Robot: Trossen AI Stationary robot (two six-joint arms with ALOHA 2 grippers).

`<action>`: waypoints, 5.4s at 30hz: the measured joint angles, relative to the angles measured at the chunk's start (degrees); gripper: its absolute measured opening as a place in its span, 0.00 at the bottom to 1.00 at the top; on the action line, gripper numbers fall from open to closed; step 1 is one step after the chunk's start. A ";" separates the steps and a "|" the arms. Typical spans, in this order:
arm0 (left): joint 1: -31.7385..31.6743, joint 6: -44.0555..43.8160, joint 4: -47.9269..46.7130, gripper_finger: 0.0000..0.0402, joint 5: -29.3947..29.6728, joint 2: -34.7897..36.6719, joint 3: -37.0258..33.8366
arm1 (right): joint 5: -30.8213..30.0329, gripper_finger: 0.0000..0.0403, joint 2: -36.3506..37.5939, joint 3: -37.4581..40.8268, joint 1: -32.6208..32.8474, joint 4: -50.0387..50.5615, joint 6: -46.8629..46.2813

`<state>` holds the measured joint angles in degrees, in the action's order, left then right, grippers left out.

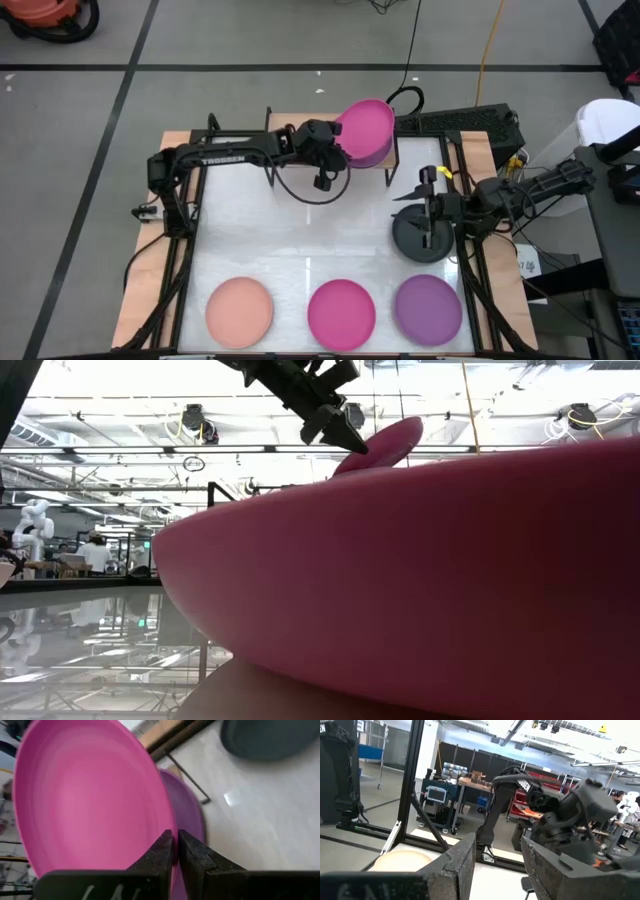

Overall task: Place and stack plates onto a shelf
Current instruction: Stack the left pink plate on the purple plate on the shelf, then put the black plate to the left on the shelf

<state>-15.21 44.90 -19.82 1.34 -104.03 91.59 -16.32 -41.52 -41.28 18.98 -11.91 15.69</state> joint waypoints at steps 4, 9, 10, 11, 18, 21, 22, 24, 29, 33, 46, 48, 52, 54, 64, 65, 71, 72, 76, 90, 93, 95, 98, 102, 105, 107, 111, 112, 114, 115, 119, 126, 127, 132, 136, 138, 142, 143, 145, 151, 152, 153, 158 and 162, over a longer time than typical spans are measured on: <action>-0.67 -1.19 0.70 0.10 0.18 0.07 0.00 | -0.01 0.36 -0.17 0.02 -0.02 0.23 0.05; -0.95 -3.89 0.51 0.22 0.57 0.07 0.00 | -0.04 0.36 -0.17 0.02 -0.02 -0.08 0.41; -0.92 -4.08 0.51 0.25 1.28 0.07 0.00 | -0.04 0.36 -0.17 0.02 -0.02 -0.10 0.40; -0.85 -4.09 0.60 0.28 2.10 0.07 0.00 | -0.04 0.36 -0.20 0.02 -0.02 -0.10 0.26; 0.69 -8.27 -0.11 0.38 7.77 3.92 0.00 | -0.06 0.36 -0.17 0.02 -0.02 0.03 0.15; 1.75 -11.41 -0.55 0.38 7.77 7.06 0.00 | -0.06 0.36 -0.17 0.02 -0.02 0.18 0.09; 2.13 -12.49 -0.66 0.38 7.76 8.16 0.00 | -0.08 0.36 -0.17 0.02 -0.02 0.16 0.07; 3.14 -14.57 -1.52 0.38 7.74 10.48 0.00 | -0.08 0.36 -0.17 0.02 -0.02 0.14 0.04; 7.23 -19.27 -2.12 0.38 7.75 17.58 -0.34 | -0.10 0.36 -0.17 0.02 -0.02 0.14 -1.36; 11.86 -21.53 -1.33 0.38 7.96 23.35 -3.47 | -0.12 0.36 -0.17 0.02 -0.13 0.32 -2.15; 24.90 -26.79 30.24 0.38 15.31 44.78 -37.54 | -6.60 0.36 -1.54 -0.32 -0.18 4.13 -3.69; 26.48 -27.54 36.09 0.38 16.20 47.04 -43.03 | -7.89 0.36 -2.42 -1.39 -0.37 6.20 -4.11; 28.96 -27.73 45.30 0.38 20.65 49.67 -51.85 | -7.86 0.36 -4.87 -4.79 -1.68 12.35 -6.60; 29.70 -28.07 48.78 0.38 22.13 50.22 -55.18 | -7.86 0.36 -6.58 -6.56 -2.42 16.00 -7.86; 30.31 -30.09 54.17 0.38 22.81 50.39 -59.74 | -5.08 0.36 -13.92 -11.85 -5.13 38.12 -20.46; 30.30 -30.09 54.13 0.38 22.81 50.38 -59.74 | -3.34 0.36 -14.43 -11.86 -5.36 39.55 -22.13; 30.32 -30.97 53.92 0.38 22.81 50.40 -59.74 | 3.68 0.36 -17.39 -11.27 -5.36 47.82 -30.86; 30.32 -31.15 53.86 0.38 22.81 50.40 -59.74 | 4.26 0.36 -17.79 -10.57 -5.37 48.23 -31.99; 30.30 -32.11 52.76 0.38 22.81 50.40 -59.71 | 6.36 0.36 -19.35 -6.79 -5.38 48.53 -37.27; 30.30 -33.44 51.28 0.38 22.81 50.38 -59.67 | 10.61 0.36 -25.56 2.75 -5.38 48.43 -52.56; 30.30 -33.47 51.32 0.38 22.81 50.23 -59.67 | 10.60 0.36 -27.01 4.29 -5.38 46.81 -53.33; 30.30 -33.55 51.28 0.38 22.81 49.97 -59.67 | 10.55 0.36 -28.00 4.79 -5.38 46.27 -54.24; 30.30 -33.59 51.34 0.38 22.81 49.99 -59.67 | 10.49 0.36 -29.57 4.92 -5.38 46.04 -54.48; 30.30 -33.66 51.26 0.38 22.81 49.97 -59.67 | 10.41 0.35 -31.17 4.96 -5.38 45.19 -54.35; 30.30 -33.79 51.28 0.38 22.81 49.99 -59.67 | 10.41 0.34 -31.71 4.96 -5.38 44.62 -53.66; 30.30 -33.89 51.24 0.38 22.81 49.99 -59.67 | 10.41 0.33 -31.46 4.97 -5.38 44.50 -53.53; 30.30 -33.87 50.95 0.38 22.81 49.99 -59.67 | 10.50 0.31 -29.86 5.00 -5.38 44.30 -53.48; 30.30 -33.88 50.93 0.38 22.81 49.99 -59.67 | 10.52 0.30 -29.37 5.01 -5.38 44.27 -53.47; 30.30 -33.90 50.93 0.38 22.81 49.99 -59.67 | 10.56 0.30 -28.30 5.01 -5.38 44.11 -53.89; 30.30 -33.89 50.89 0.38 22.81 49.99 -59.67 | 10.59 0.30 -27.83 5.01 -5.38 43.91 -53.97; 30.30 -34.21 50.87 0.38 22.81 49.99 -59.67 | 10.99 0.30 -26.88 5.01 -5.38 42.76 -54.02; 30.30 -34.72 50.41 0.38 22.81 49.99 -59.67 | 13.62 0.30 -26.88 5.03 -5.33 42.16 -55.50; 30.30 -34.76 50.35 0.38 22.81 49.99 -59.67 | 13.60 0.30 -26.89 5.03 -5.33 42.13 -55.53; 30.30 -34.96 50.32 0.38 22.81 49.99 -59.67 | 13.53 0.30 -28.15 5.22 -5.33 42.08 -55.72; 30.30 -34.97 49.99 0.38 22.81 49.99 -59.67 | 13.52 0.30 -29.75 6.07 -5.33 42.09 -57.19; 30.30 -34.96 49.99 0.38 22.81 49.99 -59.67 | 13.49 0.30 -30.44 6.32 -5.33 42.17 -57.27; 30.30 -35.03 49.99 0.38 22.81 49.99 -59.67 | 13.24 0.30 -30.69 6.36 -5.33 42.14 -58.23; 30.30 -35.05 49.99 0.38 22.81 49.99 -59.67 | 13.23 0.30 -30.69 6.36 -5.33 42.12 -58.43; 30.30 -35.08 49.99 0.38 22.81 49.99 -59.67 | 13.30 0.30 -30.62 6.36 -5.33 42.19 -58.27; 30.30 -35.11 49.98 0.38 22.81 49.99 -59.67 | 13.49 0.29 -30.58 6.36 -5.33 42.15 -57.15; 30.29 -35.12 49.97 0.38 22.81 49.99 -59.67 | 13.51 0.28 -30.56 6.36 -5.33 42.17 -57.05; 30.30 -35.12 49.97 0.38 22.81 49.99 -59.67 | 13.52 0.27 -30.56 6.36 -5.33 42.14 -57.05; 30.29 -35.12 49.95 0.38 22.81 49.99 -59.67 | 13.91 0.12 -30.54 6.36 -5.33 42.15 -56.96; 30.30 -35.12 49.95 0.38 22.81 49.99 -59.67 | 14.57 0.03 -30.38 6.23 -5.33 42.06 -55.41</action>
<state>15.09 9.78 30.13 24.14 -54.04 31.92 -1.76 -71.90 -35.04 13.65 30.15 -39.72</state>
